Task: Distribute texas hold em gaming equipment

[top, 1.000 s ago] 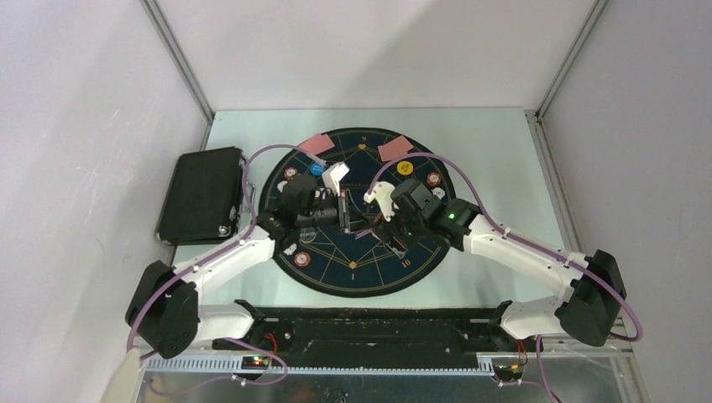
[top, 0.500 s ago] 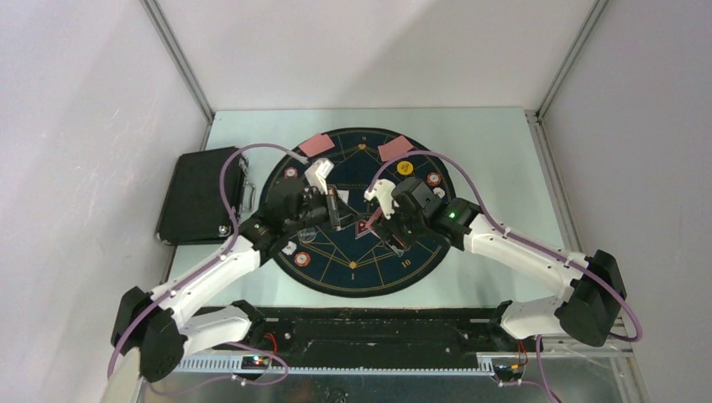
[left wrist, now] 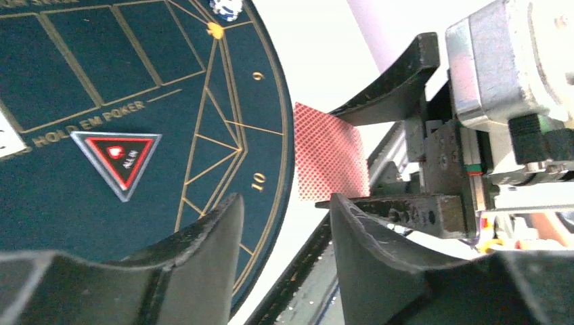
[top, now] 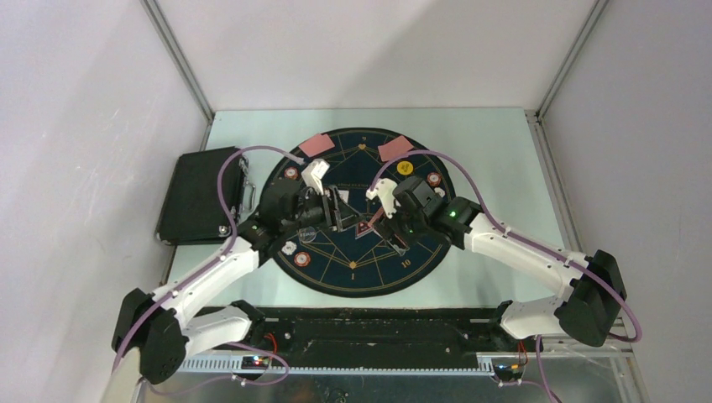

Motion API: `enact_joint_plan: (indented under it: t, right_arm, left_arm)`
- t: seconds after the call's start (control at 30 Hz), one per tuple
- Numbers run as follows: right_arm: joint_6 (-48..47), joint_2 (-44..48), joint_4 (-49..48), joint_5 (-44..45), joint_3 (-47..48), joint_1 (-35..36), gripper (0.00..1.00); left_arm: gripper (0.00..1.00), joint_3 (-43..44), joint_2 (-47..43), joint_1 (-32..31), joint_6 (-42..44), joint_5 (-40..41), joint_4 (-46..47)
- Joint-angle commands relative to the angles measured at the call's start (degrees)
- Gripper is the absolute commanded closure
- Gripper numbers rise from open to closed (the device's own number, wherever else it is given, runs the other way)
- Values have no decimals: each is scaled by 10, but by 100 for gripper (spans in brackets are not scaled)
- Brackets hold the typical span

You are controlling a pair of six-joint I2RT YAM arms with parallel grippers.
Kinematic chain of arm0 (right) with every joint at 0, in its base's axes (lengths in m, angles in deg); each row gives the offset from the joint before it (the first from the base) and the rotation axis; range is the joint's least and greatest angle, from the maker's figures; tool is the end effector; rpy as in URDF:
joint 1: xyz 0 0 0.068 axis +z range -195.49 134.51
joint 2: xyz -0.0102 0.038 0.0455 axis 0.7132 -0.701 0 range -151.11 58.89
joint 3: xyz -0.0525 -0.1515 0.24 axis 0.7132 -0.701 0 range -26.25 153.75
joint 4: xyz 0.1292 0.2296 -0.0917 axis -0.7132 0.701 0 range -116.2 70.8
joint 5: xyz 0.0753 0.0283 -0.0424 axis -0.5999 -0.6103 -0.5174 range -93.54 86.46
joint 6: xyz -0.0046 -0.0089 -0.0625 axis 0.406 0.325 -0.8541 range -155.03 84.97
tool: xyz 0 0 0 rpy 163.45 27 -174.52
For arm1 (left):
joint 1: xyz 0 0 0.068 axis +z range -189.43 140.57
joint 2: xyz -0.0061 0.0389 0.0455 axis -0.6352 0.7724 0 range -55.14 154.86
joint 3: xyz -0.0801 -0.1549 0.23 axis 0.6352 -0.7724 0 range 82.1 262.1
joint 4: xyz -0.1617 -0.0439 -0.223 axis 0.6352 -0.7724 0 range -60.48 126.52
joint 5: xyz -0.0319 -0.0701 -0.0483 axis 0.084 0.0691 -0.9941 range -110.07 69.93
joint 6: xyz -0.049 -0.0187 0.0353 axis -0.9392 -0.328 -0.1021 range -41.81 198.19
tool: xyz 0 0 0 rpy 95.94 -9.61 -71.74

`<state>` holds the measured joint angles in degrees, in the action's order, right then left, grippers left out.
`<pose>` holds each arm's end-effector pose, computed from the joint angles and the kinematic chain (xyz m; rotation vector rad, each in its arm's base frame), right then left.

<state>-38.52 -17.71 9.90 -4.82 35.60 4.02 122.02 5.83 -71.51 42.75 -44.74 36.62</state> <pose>0.1955 0.2309 0.2819 -1.1226 2.2290 0.3727 0.2111 -0.1561 0.2777 0.2509 2.0807 -1.1689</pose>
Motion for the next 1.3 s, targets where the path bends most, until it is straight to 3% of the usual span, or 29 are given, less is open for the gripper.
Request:
enact_joint_plan:
  t: [0.0,0.1,0.43,0.63,0.8,1.1,1.27]
  right_arm:
    - [1,5,-11,2,8,-1,100]
    - [1,5,-12,2,8,0,100]
    - [0,5,-13,2,8,-1,100]
    - [0,5,-12,2,8,-1,100]
    - [0,2,-12,5,8,-1,100]
    - [3,-4,-6,13,8,-5,100]
    - [3,-4,-7,13,8,-8,100]
  left_arm:
    - [40,-7,19,1,-18,-77,86]
    - [35,-1,34,-4,-22,-85,92]
    - [40,23,84,-26,-23,-97,90]
    - [60,24,95,-27,-35,-100,103]
    - [96,30,98,-27,-41,-97,104]
    - [100,-5,27,-8,-37,3,69]
    - [100,-36,-12,25,-43,3,73]
